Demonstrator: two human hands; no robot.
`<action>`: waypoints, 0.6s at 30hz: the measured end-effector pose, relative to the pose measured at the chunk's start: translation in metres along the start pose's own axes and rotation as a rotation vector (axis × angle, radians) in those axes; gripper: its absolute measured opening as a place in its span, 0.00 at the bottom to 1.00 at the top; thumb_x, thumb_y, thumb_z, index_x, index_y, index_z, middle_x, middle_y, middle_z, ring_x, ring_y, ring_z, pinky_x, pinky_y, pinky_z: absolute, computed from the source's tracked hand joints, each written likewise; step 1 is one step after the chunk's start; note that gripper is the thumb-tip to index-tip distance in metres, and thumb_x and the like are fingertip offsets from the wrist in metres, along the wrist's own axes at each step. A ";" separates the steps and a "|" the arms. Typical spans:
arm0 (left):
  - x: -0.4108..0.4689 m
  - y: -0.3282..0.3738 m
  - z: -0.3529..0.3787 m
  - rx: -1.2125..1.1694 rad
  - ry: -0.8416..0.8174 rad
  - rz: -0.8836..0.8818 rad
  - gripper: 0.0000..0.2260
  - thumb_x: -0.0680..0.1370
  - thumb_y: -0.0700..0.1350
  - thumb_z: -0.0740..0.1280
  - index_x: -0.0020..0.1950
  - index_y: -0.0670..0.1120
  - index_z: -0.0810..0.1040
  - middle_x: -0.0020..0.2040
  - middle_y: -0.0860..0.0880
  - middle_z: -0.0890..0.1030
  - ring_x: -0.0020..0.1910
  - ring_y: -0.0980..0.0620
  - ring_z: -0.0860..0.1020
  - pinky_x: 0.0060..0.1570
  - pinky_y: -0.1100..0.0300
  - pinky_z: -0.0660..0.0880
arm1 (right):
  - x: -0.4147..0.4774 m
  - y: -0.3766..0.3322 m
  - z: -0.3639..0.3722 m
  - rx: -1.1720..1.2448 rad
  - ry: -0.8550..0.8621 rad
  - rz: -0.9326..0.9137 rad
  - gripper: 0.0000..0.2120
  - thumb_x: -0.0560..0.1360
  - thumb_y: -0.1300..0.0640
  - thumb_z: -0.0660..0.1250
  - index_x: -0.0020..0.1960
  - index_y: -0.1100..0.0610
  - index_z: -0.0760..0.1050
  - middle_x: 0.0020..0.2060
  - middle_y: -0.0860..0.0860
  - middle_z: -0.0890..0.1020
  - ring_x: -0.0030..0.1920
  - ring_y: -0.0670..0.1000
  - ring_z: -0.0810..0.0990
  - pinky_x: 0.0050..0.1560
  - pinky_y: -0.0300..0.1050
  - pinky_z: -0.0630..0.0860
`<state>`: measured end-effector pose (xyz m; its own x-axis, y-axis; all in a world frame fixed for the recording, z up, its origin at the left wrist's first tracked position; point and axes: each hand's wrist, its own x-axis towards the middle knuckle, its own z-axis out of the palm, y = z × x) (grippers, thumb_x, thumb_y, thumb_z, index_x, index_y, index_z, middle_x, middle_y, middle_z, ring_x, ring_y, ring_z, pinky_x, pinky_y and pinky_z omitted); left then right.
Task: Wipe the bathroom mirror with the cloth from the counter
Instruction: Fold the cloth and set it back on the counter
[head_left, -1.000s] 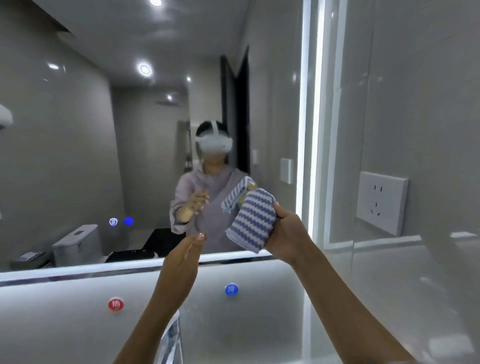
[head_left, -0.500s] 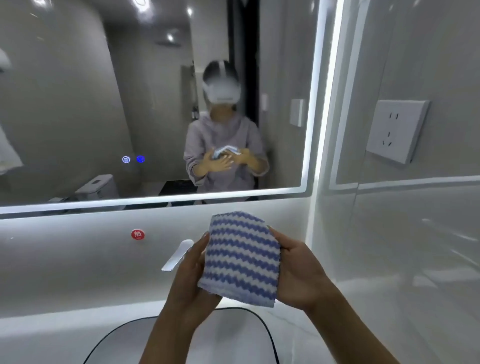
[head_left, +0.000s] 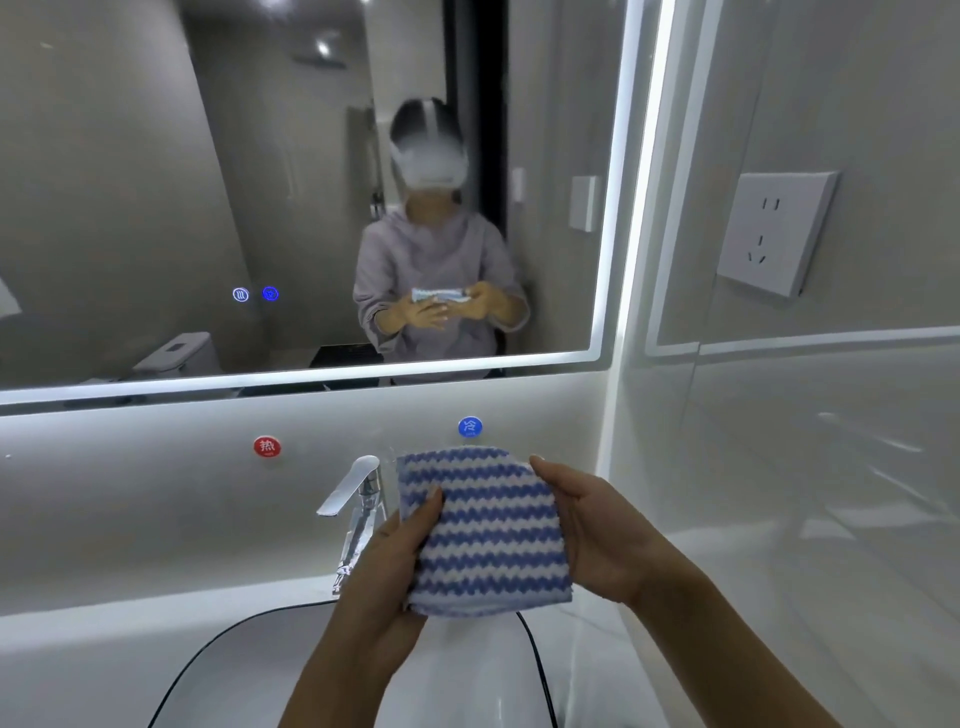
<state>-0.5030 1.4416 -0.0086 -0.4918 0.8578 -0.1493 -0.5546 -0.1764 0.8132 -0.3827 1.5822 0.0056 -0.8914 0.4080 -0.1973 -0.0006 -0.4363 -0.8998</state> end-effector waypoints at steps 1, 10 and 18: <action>0.000 0.000 0.000 0.009 0.010 0.011 0.18 0.70 0.48 0.68 0.58 0.42 0.78 0.54 0.39 0.83 0.50 0.40 0.82 0.42 0.48 0.82 | 0.000 0.000 -0.002 -0.066 0.037 -0.044 0.19 0.76 0.46 0.58 0.54 0.58 0.80 0.47 0.56 0.84 0.46 0.53 0.83 0.47 0.49 0.81; -0.002 0.002 -0.002 0.017 0.015 -0.052 0.20 0.70 0.48 0.67 0.58 0.39 0.77 0.53 0.37 0.83 0.48 0.39 0.83 0.38 0.49 0.82 | -0.009 -0.008 -0.007 -0.444 0.173 -0.319 0.13 0.73 0.47 0.63 0.52 0.51 0.81 0.46 0.49 0.86 0.48 0.49 0.84 0.45 0.36 0.79; -0.001 0.013 -0.001 -0.099 -0.125 -0.153 0.18 0.62 0.48 0.78 0.48 0.40 0.85 0.55 0.36 0.82 0.48 0.38 0.83 0.39 0.46 0.81 | -0.014 -0.013 -0.013 -0.487 0.092 -0.433 0.12 0.73 0.54 0.66 0.56 0.49 0.79 0.52 0.47 0.85 0.53 0.50 0.83 0.53 0.41 0.79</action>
<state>-0.5106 1.4382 0.0011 -0.3135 0.9302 -0.1909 -0.6823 -0.0808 0.7266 -0.3640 1.5925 0.0151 -0.8142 0.5416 0.2092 -0.1261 0.1868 -0.9743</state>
